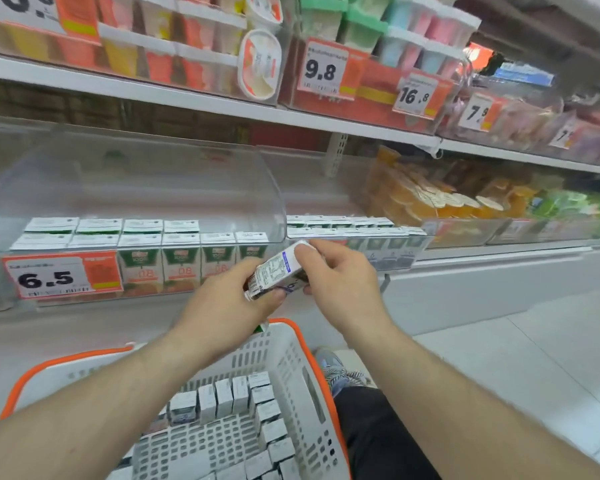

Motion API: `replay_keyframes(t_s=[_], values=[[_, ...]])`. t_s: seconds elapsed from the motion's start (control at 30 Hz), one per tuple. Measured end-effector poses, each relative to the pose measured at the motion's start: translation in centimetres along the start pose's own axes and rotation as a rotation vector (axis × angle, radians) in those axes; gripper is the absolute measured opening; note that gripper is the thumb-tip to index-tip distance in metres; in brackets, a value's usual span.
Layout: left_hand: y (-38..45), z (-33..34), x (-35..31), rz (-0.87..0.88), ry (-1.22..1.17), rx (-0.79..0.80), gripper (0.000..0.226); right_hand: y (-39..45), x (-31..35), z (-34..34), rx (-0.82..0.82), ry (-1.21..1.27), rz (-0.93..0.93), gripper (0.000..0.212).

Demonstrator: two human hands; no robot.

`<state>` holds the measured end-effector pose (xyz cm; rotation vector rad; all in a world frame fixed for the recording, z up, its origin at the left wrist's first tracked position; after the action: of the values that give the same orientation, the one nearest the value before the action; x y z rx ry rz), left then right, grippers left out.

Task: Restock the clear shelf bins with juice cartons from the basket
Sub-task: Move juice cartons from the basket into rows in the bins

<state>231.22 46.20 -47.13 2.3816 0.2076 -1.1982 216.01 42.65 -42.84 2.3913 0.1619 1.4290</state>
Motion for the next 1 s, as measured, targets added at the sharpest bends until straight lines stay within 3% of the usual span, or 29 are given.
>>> replay_keyframes(t_s=[0.13, 0.2, 0.23, 0.37, 0.53, 0.73, 1.0], values=[[2.2, 5.3, -3.6, 0.007, 0.055, 0.012, 0.052, 5.2, -4.0, -4.5, -0.174, 0.005, 0.077, 0.053], [3.5, 8.0, -4.7, 0.024, 0.134, 0.047, 0.072, 7.6, -5.0, -7.6, -0.281, -0.051, 0.044, 0.040], [4.1, 9.2, -5.0, 0.031, 0.169, 0.067, 0.078, 8.8, -5.3, -9.1, -0.337, -0.094, 0.008, 0.037], [5.5, 12.4, -5.0, 0.006, 0.234, 0.124, 0.086, 14.2, -6.7, -13.2, -0.486, -0.284, -0.124, 0.057], [6.1, 12.9, -4.4, 0.009, 0.282, 0.095, 0.078, 20.5, -10.2, -12.1, -0.385, -0.686, -0.142, 0.059], [6.2, 13.3, -4.1, 0.022, 0.259, 0.089, 0.069, 23.3, -13.0, -8.7, -0.144, -1.036, -0.093, 0.041], [6.2, 13.0, -3.7, -0.019, 0.212, 0.095, 0.066, 24.5, -13.5, -5.8, 0.171, -1.102, 0.047, 0.041]])
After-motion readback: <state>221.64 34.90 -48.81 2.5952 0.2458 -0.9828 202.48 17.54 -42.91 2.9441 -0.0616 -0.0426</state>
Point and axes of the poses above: each hand's wrist, its own y-axis towards the middle knuckle, its own z-axis out of the palm, x = y × z, the point moved 9 cm from there along y, towards the middle knuckle, and after that the axes turned 15 degrees about -x, right-handed, at the moved point
